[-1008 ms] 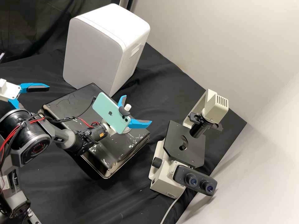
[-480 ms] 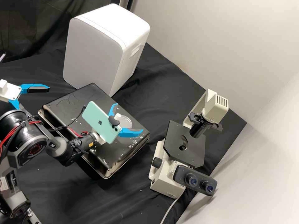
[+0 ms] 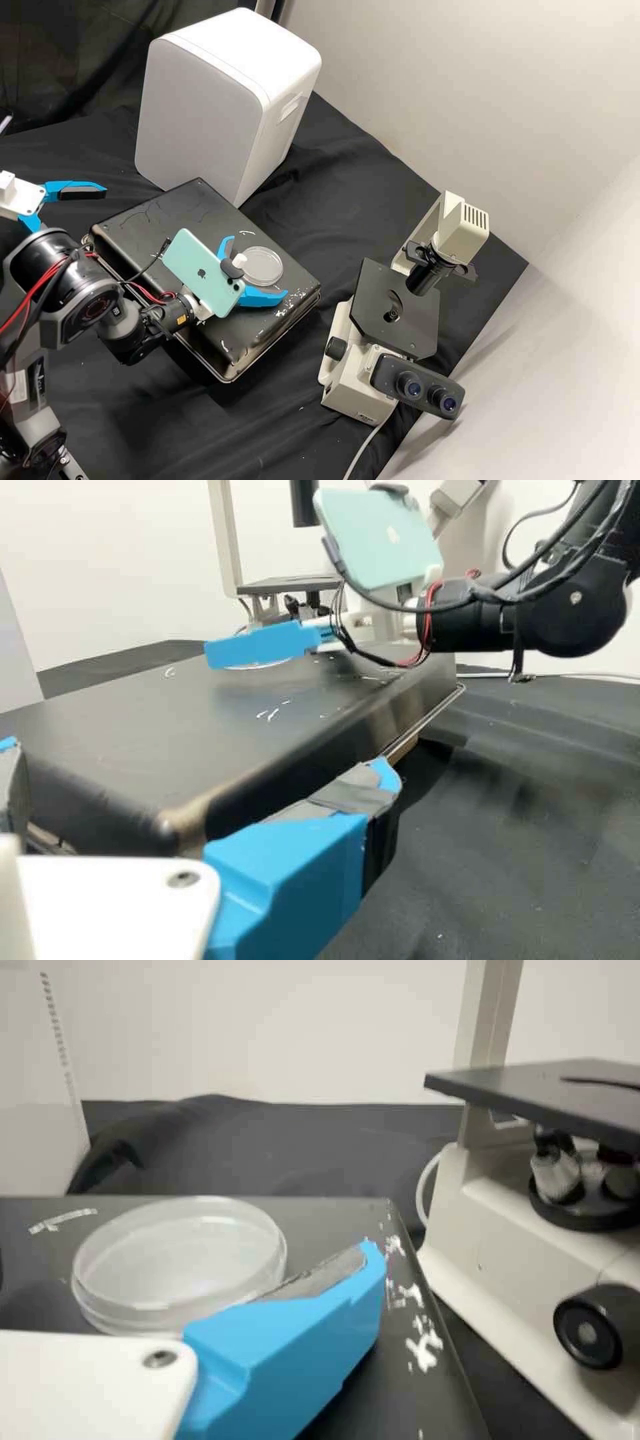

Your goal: Place the petri dish on the microscope

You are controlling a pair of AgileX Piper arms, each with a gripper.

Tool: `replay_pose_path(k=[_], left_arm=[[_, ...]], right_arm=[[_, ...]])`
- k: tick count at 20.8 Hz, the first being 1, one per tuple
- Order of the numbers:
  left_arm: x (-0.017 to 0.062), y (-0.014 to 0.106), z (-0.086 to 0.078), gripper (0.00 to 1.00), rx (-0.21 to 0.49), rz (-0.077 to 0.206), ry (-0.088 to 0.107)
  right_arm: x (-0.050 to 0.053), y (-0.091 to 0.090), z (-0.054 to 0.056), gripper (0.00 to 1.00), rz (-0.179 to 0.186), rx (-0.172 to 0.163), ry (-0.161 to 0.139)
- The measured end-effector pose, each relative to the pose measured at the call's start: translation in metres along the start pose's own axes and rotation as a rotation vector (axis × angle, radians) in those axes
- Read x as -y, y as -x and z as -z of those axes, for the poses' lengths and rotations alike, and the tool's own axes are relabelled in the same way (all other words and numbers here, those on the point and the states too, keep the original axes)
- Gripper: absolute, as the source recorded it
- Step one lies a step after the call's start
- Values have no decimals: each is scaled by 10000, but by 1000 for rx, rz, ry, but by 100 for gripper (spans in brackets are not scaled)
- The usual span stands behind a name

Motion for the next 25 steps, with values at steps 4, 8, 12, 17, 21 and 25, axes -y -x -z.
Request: replay_pose_path(k=[4, 8, 12, 17, 21, 25], left_arm=[[0, 0, 0, 100, 0, 0, 0], [0, 0, 0, 100, 0, 0, 0], [0, 0, 0, 100, 0, 0, 0], [0, 0, 0, 100, 0, 0, 0], [0, 0, 0, 100, 0, 0, 0], [0, 0, 0, 100, 0, 0, 0]], right_arm=[[27, -70, -20, 100, -9, 8, 3], [80, -170, -44, 100, -3, 16, 30], [85, -257, -47, 100, -10, 15, 41], [79, -358, -33, 100, -20, 7, 46], [80, -402, -34, 100, -25, 7, 44], [92, -406, -47, 0, -20, 12, 45]])
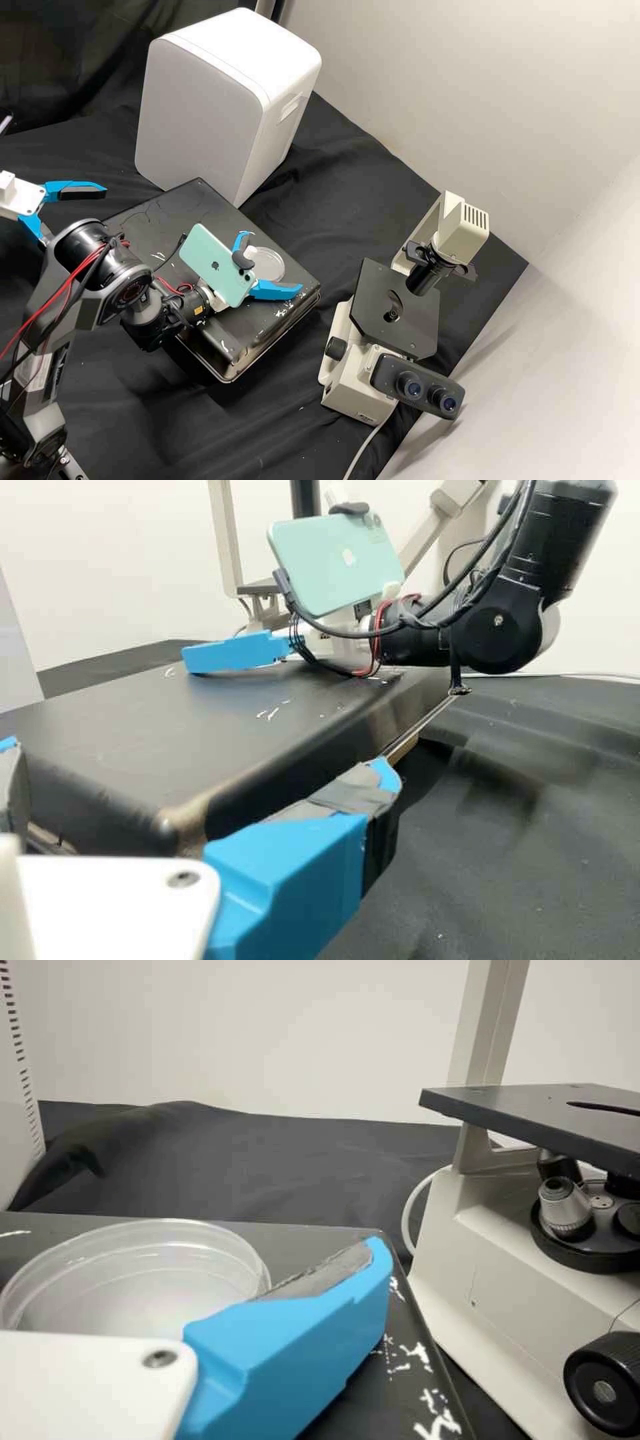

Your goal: Place the petri dish on the microscope

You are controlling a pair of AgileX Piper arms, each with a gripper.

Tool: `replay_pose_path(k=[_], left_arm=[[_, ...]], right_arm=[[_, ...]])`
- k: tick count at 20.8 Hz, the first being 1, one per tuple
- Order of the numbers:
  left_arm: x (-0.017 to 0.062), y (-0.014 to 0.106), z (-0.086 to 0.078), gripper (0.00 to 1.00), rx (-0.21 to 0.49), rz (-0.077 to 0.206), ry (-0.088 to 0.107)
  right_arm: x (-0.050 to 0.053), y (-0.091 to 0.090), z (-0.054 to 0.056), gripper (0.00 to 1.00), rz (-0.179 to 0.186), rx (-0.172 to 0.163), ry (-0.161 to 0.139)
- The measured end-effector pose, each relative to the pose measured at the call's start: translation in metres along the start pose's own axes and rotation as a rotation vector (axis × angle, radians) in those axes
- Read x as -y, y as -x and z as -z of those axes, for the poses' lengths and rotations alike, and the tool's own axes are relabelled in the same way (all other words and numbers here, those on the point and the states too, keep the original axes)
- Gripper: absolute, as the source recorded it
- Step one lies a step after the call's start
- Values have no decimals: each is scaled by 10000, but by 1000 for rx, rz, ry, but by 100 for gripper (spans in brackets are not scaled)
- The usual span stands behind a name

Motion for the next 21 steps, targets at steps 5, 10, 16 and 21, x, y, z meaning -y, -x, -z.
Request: replay_pose_path(k=[5, 10, 16, 21], left_arm=[[0, 0, 0, 100, 0, 0, 0], [0, 0, 0, 100, 0, 0, 0], [16, -6, 5, 100, -1, 9, 4], [3, -22, 13, 100, -2, 3, 3]], right_arm=[[0, 0, 0, 0, 0, 0, 0], [1, 0, 1, 0, 1, -1, -7], [5, -1, -14, 0, 12, 9, -21], [-7, -2, -26, 0, 14, 7, -38]])
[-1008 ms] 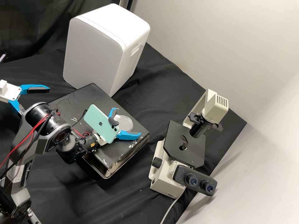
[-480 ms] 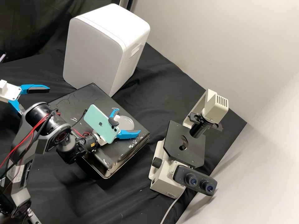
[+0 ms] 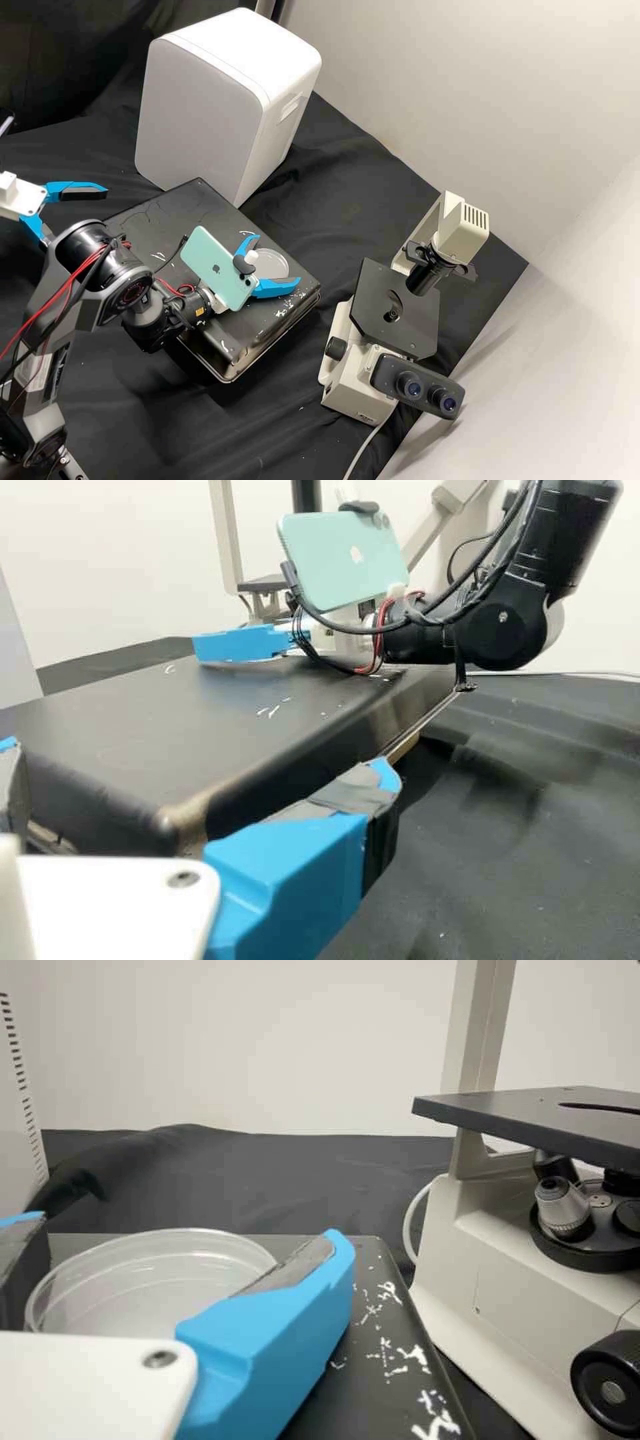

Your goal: Place the petri dish on the microscope

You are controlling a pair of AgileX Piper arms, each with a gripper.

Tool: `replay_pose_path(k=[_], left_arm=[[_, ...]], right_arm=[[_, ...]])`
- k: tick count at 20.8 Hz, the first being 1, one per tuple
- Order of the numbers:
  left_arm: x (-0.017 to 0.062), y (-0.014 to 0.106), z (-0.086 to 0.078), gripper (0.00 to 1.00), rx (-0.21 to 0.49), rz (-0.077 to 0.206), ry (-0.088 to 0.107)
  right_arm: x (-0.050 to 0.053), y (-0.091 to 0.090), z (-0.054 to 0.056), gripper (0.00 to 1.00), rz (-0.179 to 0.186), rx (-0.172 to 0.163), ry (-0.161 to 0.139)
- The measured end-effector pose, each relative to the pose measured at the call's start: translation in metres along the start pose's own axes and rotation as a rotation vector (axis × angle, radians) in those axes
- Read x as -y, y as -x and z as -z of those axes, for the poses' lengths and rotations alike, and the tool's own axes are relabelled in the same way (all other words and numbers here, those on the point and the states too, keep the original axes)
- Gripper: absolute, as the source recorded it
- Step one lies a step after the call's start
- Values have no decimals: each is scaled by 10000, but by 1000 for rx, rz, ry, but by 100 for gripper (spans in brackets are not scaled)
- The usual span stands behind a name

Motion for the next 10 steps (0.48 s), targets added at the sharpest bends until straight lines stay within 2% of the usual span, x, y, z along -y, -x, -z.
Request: replay_pose_path(k=[4, 7, 10], left_arm=[[-3, -3, 1, 100, 0, -1, -1], [-3, -3, 1, 100, 0, -1, -1], [-3, -3, 1, 100, 0, -1, -1]], right_arm=[[-16, -1, -15, 0, -5, 4, -16], [-37, -1, -27, 0, -9, 5, -15], [-126, 26, -10, 0, -32, 6, -25]])
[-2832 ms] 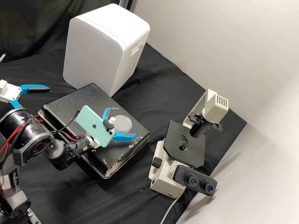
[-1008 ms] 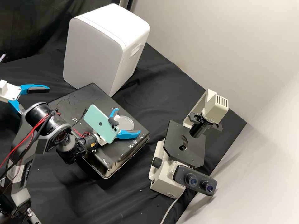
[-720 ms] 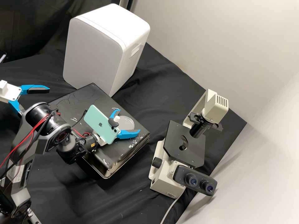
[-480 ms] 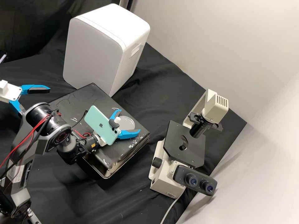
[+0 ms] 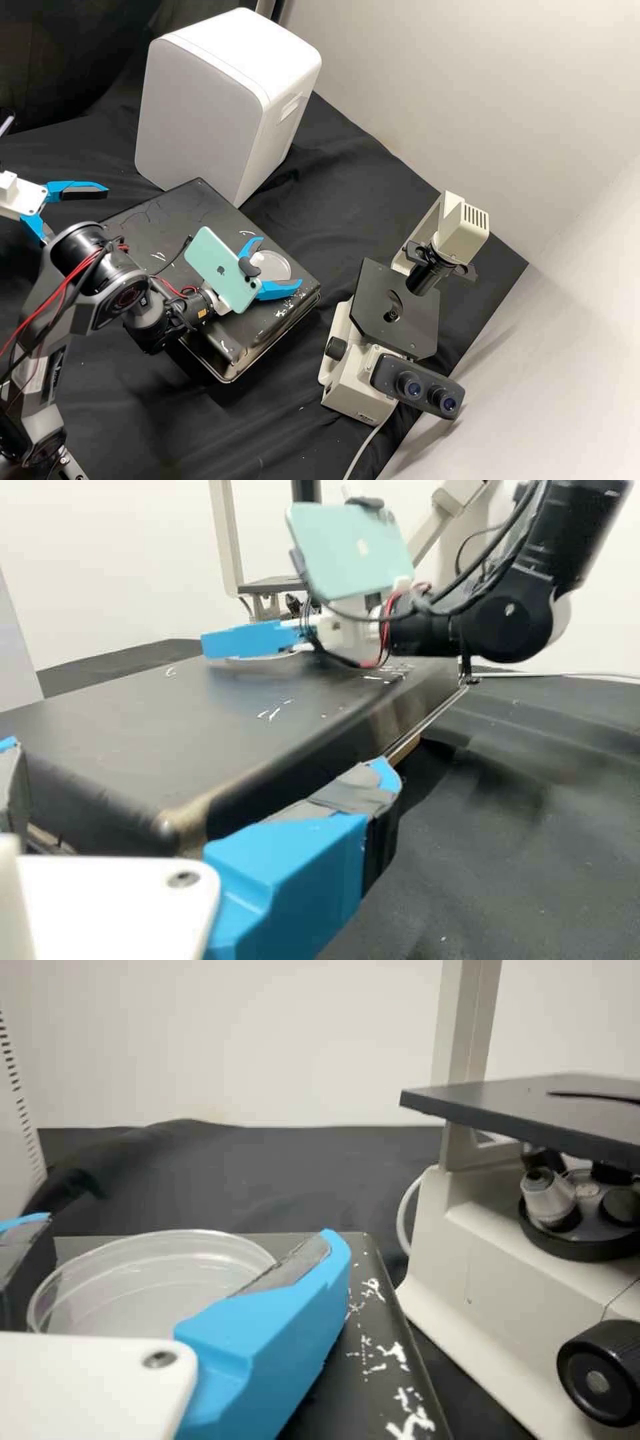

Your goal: Place the petri dish on the microscope

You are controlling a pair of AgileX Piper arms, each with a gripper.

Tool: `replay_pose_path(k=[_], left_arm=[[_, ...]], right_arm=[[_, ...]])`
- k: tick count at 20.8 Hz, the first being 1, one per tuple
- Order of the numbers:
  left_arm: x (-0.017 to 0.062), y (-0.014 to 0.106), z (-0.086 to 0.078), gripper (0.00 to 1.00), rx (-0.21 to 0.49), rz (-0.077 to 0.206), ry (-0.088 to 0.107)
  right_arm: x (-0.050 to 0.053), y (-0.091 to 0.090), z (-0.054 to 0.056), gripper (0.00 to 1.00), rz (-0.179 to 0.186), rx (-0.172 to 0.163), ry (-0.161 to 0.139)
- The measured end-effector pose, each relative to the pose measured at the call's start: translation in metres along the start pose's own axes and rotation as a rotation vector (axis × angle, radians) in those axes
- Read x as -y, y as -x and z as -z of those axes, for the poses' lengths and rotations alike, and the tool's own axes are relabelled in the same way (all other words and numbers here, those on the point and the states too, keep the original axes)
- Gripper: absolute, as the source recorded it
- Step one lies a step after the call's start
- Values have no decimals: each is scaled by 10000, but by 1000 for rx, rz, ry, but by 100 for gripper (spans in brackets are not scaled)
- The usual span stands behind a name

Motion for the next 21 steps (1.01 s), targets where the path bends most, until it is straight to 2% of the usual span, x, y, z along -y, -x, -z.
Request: replay_pose_path(k=[1, 3, 6, 10, 16, 18, 21], left_arm=[[0, 0, 0, 100, 0, 0, 0], [0, 0, 0, 100, 0, 0, 0], [0, 0, 0, 100, 0, 0, 0], [0, 0, 0, 100, 0, 0, 0], [0, 0, 0, 100, 0, 0, 0], [0, 0, 0, 100, 0, 0, 0], [8, -3, 2, 100, -1, 4, 2]], right_arm=[[-36, 19, 9, 0, -9, -2, 0], [-108, 76, 5, 0, -16, 15, -22], [-229, 153, 25, 0, -40, 17, -35], [-439, 260, 72, 0, -109, -9, -70], [-732, 455, 119, 0, -207, -59, -100], [-802, 483, 134, 0, -240, -79, -108], [-818, 491, 139, 0, -249, -85, -111]])
